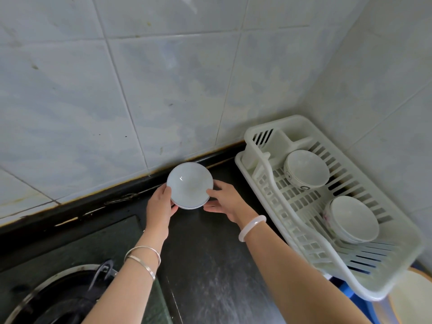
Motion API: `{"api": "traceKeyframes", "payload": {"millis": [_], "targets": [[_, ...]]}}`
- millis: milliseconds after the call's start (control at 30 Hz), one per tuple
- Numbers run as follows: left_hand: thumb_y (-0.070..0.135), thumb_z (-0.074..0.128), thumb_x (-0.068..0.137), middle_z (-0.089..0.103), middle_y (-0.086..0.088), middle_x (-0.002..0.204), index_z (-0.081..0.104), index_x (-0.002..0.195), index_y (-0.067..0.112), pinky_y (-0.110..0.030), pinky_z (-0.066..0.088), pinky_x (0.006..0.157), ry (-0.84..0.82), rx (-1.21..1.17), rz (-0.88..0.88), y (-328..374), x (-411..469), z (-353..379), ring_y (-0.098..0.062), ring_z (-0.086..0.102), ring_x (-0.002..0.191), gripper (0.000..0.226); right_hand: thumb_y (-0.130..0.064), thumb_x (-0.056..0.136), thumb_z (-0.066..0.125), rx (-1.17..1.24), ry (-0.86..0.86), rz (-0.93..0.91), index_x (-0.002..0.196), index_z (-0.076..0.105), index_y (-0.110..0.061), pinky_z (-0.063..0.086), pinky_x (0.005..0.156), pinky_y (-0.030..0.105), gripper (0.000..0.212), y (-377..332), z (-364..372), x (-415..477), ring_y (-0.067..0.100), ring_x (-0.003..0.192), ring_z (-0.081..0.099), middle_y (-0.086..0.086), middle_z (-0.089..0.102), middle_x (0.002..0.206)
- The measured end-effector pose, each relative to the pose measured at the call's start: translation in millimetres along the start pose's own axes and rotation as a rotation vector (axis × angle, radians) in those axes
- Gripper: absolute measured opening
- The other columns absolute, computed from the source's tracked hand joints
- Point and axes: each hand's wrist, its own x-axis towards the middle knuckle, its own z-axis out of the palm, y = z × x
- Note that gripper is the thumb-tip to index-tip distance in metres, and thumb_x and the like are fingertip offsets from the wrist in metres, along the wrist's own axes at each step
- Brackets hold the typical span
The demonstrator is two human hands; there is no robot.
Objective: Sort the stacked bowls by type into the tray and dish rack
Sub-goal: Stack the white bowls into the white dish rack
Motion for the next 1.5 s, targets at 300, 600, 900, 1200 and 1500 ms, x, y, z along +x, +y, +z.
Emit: {"api": "traceKeyframes", "payload": {"millis": [300, 600, 900, 1200, 1500], "targets": [[0.015, 0.046, 0.090, 0.059, -0.002, 0.114, 0.056, 0.108, 0.027, -0.023, 0.052, 0.066, -0.241, 0.021, 0.103, 61, -51, 62, -0.023, 0.059, 0.108, 0.023, -0.006, 0.090, 0.059, 0.134, 0.163, -0.167, 0.133, 0.048, -0.021, 0.060, 0.077, 0.034, 0.047, -32, -77, -73, 0.023, 0.088, 0.070, 0.005, 0.063, 0.106], [0.008, 0.044, 0.092, 0.056, -0.009, 0.118, 0.052, 0.120, 0.016, -0.032, 0.055, 0.076, -0.606, 0.246, 0.001, 75, -89, 169, -0.023, 0.059, 0.102, 0.030, -0.003, 0.089, 0.058, 0.259, 0.394, -0.139, 0.125, 0.054, -0.019, 0.059, 0.077, 0.033, 0.040, -26, -178, -125, 0.028, 0.092, 0.067, 0.007, 0.062, 0.107], [-0.003, 0.038, 0.090, 0.056, -0.021, 0.118, 0.050, 0.127, 0.001, -0.045, 0.046, 0.100, -0.713, 0.724, -0.007, 49, -87, 240, -0.035, 0.054, 0.112, 0.039, 0.006, 0.087, 0.058, 0.400, 0.497, 0.010, 0.136, 0.044, 0.000, 0.053, 0.087, 0.039, 0.052, 22, -211, -127, 0.031, 0.092, 0.065, 0.021, 0.058, 0.120], [0.013, 0.057, 0.085, 0.068, -0.023, 0.104, 0.062, 0.084, 0.003, -0.046, 0.053, 0.090, -0.766, 0.938, -0.065, 23, -67, 270, -0.036, 0.064, 0.097, 0.011, 0.005, 0.086, 0.060, 0.345, 0.527, 0.119, 0.113, 0.060, 0.005, 0.055, 0.088, 0.036, 0.028, 51, -213, -120, 0.036, 0.098, 0.068, 0.026, 0.067, 0.105], [0.011, 0.048, 0.090, 0.066, -0.026, 0.107, 0.062, 0.104, -0.004, -0.051, 0.054, 0.086, -0.772, 1.148, 0.089, 7, -54, 282, -0.041, 0.063, 0.099, 0.025, 0.002, 0.084, 0.064, 0.403, 0.516, 0.160, 0.121, 0.058, -0.001, 0.060, 0.059, 0.022, 0.038, 70, -213, -110, 0.019, 0.071, 0.069, 0.014, 0.069, 0.093]]}}
